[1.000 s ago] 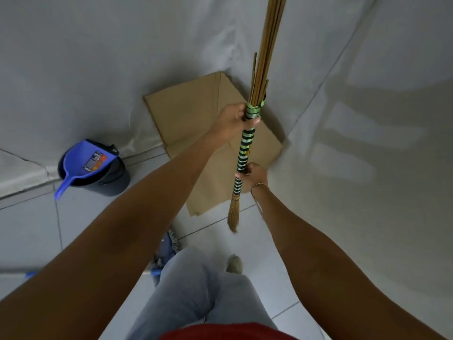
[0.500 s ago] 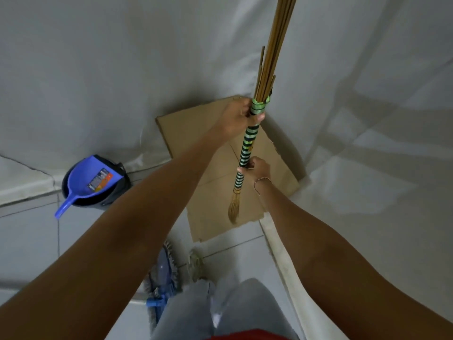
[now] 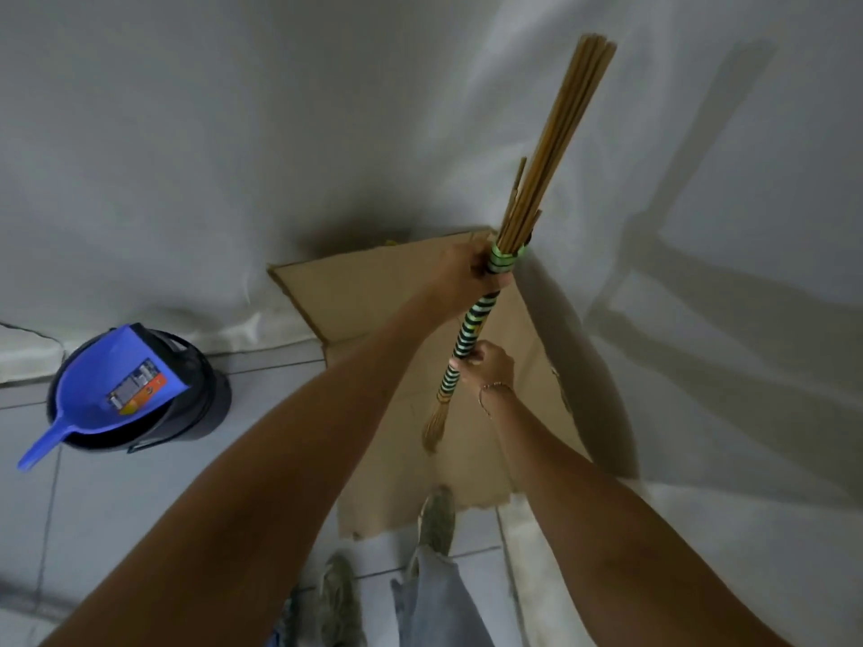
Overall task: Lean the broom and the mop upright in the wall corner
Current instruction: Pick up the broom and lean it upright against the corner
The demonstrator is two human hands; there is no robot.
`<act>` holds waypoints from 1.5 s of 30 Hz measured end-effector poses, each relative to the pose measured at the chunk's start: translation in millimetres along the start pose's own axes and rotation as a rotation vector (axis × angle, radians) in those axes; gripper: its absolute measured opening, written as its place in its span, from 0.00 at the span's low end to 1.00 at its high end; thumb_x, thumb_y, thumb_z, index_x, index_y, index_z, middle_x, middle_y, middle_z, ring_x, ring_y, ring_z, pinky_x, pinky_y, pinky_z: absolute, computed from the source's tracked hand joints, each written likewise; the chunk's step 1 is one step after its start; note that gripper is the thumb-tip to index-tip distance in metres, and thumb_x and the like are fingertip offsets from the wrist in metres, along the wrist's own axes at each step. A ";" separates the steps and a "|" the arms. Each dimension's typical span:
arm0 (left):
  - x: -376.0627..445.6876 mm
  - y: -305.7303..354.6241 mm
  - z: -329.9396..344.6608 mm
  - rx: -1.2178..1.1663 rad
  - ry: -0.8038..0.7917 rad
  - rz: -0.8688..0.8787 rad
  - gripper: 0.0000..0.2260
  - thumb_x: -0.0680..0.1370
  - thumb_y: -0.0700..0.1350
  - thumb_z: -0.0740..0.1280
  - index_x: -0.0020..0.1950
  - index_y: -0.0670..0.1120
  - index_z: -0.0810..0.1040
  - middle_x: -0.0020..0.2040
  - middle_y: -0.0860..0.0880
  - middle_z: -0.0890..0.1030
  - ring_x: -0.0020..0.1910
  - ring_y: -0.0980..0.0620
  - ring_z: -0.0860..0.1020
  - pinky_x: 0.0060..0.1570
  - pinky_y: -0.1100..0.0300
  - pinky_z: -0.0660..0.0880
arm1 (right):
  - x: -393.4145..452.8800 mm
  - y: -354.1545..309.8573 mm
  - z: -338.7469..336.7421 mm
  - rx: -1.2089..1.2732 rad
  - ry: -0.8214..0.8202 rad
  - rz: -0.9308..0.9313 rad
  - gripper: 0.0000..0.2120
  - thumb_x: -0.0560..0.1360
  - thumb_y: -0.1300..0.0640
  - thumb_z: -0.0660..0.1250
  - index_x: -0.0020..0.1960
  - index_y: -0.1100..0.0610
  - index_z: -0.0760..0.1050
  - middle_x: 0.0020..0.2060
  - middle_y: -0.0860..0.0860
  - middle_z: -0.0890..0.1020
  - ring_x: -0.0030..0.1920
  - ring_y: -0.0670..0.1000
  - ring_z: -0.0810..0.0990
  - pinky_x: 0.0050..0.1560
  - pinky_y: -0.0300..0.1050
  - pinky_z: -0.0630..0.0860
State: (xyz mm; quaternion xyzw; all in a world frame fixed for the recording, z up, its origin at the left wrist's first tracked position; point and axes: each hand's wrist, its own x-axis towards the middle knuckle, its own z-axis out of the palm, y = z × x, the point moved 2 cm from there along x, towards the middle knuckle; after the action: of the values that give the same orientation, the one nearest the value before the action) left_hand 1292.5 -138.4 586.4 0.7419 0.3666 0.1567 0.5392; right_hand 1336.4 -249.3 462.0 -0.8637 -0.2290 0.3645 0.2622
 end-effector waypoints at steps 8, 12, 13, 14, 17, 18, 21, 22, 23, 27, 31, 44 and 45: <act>95.3 -78.4 41.3 -0.079 0.015 -0.076 0.15 0.72 0.34 0.71 0.58 0.36 0.76 0.55 0.36 0.82 0.54 0.45 0.80 0.61 0.47 0.77 | 136.8 26.1 31.4 0.006 -0.015 0.018 0.13 0.67 0.59 0.74 0.49 0.65 0.80 0.48 0.60 0.85 0.51 0.59 0.83 0.55 0.50 0.79; 123.1 -104.2 53.9 -0.064 0.031 -0.059 0.16 0.71 0.36 0.72 0.59 0.37 0.77 0.55 0.38 0.82 0.56 0.43 0.81 0.61 0.46 0.77 | 181.0 33.9 39.0 0.060 0.016 0.020 0.13 0.68 0.61 0.74 0.50 0.65 0.80 0.48 0.61 0.85 0.51 0.58 0.83 0.56 0.53 0.79; 131.2 -108.6 55.7 -0.069 0.047 -0.058 0.17 0.71 0.36 0.72 0.59 0.37 0.77 0.56 0.39 0.82 0.57 0.43 0.81 0.61 0.46 0.77 | 191.9 33.7 40.7 0.067 0.016 0.028 0.13 0.68 0.61 0.74 0.50 0.65 0.80 0.48 0.60 0.85 0.51 0.58 0.83 0.56 0.53 0.79; 138.4 -112.6 57.1 -0.075 0.061 -0.064 0.17 0.71 0.36 0.72 0.59 0.38 0.76 0.55 0.40 0.82 0.57 0.44 0.80 0.61 0.48 0.77 | 202.4 33.6 42.8 0.075 0.016 0.030 0.13 0.68 0.61 0.74 0.50 0.65 0.80 0.49 0.60 0.85 0.51 0.57 0.83 0.56 0.51 0.79; 159.0 -124.5 61.8 -0.043 0.096 -0.078 0.17 0.73 0.39 0.71 0.60 0.39 0.75 0.54 0.43 0.82 0.54 0.48 0.80 0.57 0.57 0.78 | 223.7 28.2 48.9 0.124 0.024 0.042 0.12 0.70 0.60 0.72 0.52 0.64 0.80 0.49 0.59 0.85 0.52 0.57 0.83 0.55 0.47 0.78; 165.5 -128.1 63.5 -0.006 0.096 -0.075 0.16 0.75 0.39 0.69 0.62 0.40 0.74 0.55 0.42 0.81 0.52 0.49 0.79 0.53 0.64 0.76 | 230.6 27.3 51.8 0.147 0.032 0.043 0.12 0.71 0.59 0.71 0.53 0.63 0.79 0.51 0.59 0.84 0.53 0.56 0.82 0.56 0.47 0.78; 175.8 -137.3 66.3 0.098 0.062 -0.068 0.19 0.79 0.39 0.61 0.70 0.40 0.67 0.58 0.43 0.77 0.53 0.53 0.71 0.44 0.75 0.69 | 237.3 21.8 55.9 0.253 0.036 0.067 0.11 0.76 0.64 0.64 0.57 0.60 0.77 0.50 0.56 0.82 0.54 0.54 0.79 0.63 0.54 0.76; 176.0 -139.3 66.4 0.143 0.047 -0.079 0.19 0.81 0.40 0.58 0.72 0.40 0.65 0.60 0.44 0.76 0.54 0.53 0.69 0.47 0.73 0.69 | 237.3 20.1 55.7 0.297 0.038 0.071 0.10 0.75 0.67 0.63 0.53 0.57 0.78 0.45 0.52 0.80 0.50 0.52 0.77 0.64 0.55 0.76; 172.1 -141.0 67.8 0.150 0.010 -0.102 0.20 0.82 0.42 0.56 0.74 0.41 0.63 0.61 0.43 0.75 0.56 0.52 0.69 0.53 0.69 0.71 | 234.6 19.0 53.4 0.292 0.056 0.067 0.13 0.74 0.70 0.61 0.46 0.52 0.76 0.41 0.50 0.77 0.48 0.51 0.75 0.64 0.56 0.76; 154.0 -150.7 63.9 0.379 -0.087 -0.147 0.24 0.81 0.42 0.56 0.77 0.46 0.57 0.70 0.41 0.72 0.69 0.43 0.71 0.66 0.55 0.67 | 219.3 13.4 44.5 0.191 0.073 -0.006 0.16 0.75 0.69 0.59 0.57 0.57 0.78 0.42 0.49 0.76 0.47 0.48 0.74 0.63 0.54 0.76; 120.4 -153.2 47.5 0.414 -0.078 -0.209 0.23 0.82 0.46 0.57 0.76 0.43 0.59 0.74 0.41 0.69 0.73 0.42 0.67 0.70 0.55 0.62 | 183.7 5.5 30.2 0.011 0.099 -0.077 0.16 0.77 0.64 0.58 0.62 0.59 0.76 0.54 0.55 0.83 0.58 0.55 0.78 0.63 0.47 0.72; -114.3 -73.8 -29.8 0.804 -0.186 -0.115 0.17 0.82 0.46 0.53 0.56 0.34 0.74 0.56 0.33 0.79 0.55 0.35 0.77 0.55 0.48 0.73 | -76.0 0.1 -16.0 -0.084 0.066 -0.069 0.13 0.75 0.61 0.60 0.52 0.58 0.81 0.53 0.58 0.84 0.56 0.57 0.80 0.55 0.40 0.74; -140.2 -70.6 -33.5 0.808 -0.211 -0.109 0.18 0.82 0.47 0.52 0.56 0.35 0.74 0.55 0.33 0.79 0.55 0.36 0.77 0.54 0.48 0.73 | -103.9 5.8 -15.5 -0.094 0.016 -0.038 0.12 0.75 0.61 0.60 0.53 0.58 0.81 0.54 0.58 0.84 0.56 0.58 0.80 0.57 0.41 0.75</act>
State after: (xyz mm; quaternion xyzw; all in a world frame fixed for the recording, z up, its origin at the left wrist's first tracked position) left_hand 1149.3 -204.8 557.0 0.8851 0.3801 -0.1053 0.2470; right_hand 1283.7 -319.1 520.6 -0.8733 -0.2602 0.3416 0.2303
